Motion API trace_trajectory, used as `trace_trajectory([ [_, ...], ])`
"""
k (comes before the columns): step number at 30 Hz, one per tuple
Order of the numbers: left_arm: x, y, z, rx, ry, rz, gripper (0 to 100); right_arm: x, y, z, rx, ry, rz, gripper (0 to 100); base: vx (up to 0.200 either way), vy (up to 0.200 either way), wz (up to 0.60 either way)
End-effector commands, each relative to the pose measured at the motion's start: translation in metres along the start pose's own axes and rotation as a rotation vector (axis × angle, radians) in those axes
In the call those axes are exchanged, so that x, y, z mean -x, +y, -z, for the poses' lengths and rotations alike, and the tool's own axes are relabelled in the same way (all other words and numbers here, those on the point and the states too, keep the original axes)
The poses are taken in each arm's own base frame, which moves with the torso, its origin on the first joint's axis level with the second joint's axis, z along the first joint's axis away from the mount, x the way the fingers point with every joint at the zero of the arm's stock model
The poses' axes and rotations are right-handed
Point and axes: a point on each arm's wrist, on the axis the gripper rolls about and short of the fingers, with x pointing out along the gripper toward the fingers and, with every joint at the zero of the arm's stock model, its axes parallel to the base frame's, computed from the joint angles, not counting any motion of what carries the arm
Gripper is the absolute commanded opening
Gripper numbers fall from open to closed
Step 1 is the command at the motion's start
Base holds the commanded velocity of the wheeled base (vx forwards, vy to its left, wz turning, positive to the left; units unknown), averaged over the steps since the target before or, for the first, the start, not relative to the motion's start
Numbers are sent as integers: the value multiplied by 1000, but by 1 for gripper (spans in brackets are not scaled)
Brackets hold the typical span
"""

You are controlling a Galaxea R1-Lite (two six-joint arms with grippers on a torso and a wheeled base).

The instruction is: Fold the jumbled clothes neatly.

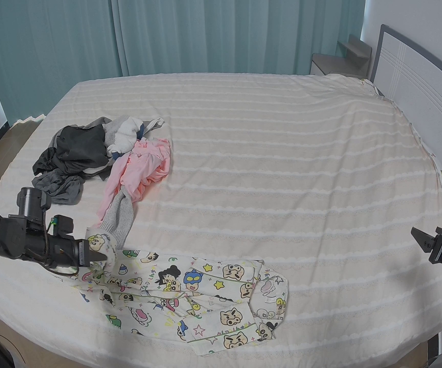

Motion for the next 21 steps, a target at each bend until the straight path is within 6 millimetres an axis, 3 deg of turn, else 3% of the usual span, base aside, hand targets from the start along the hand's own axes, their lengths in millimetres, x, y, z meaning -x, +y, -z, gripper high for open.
trace_trajectory([
  [1, -19, -66, -4, -71, 29, 54, 0, 0, 0, 0, 0, -1, 2, 100, 0, 0, 0],
  [9, -55, -158, -11, -65, 43, 149, 0, 0, 0, 0, 0, -1, 0, 100, 0, 0, 0],
  [10, -55, -158, -11, -65, 43, 149, 0, 0, 0, 0, 0, -1, 0, 100, 0, 0, 0],
  [11, -65, -176, -8, -81, 51, 150, 0, 0, 0, 0, 0, -1, 0, 100, 0, 0, 0],
  [12, -66, -177, -7, -82, 51, 150, 0, 0, 0, 0, 0, -1, 0, 100, 0, 0, 0],
  [13, -76, -194, -2, -97, 62, 159, 0, 0, 0, 0, 0, -1, 0, 100, 0, 0, 0],
  [17, -91, -223, 6, -110, 69, 192, 0, 0, 0, 0, -1, 2, 0, 100, 0, 0, 0],
  [21, -105, -244, 21, -128, 71, 193, 0, -1, 0, 0, -1, 4, 0, 100, 0, 0, 0],
])
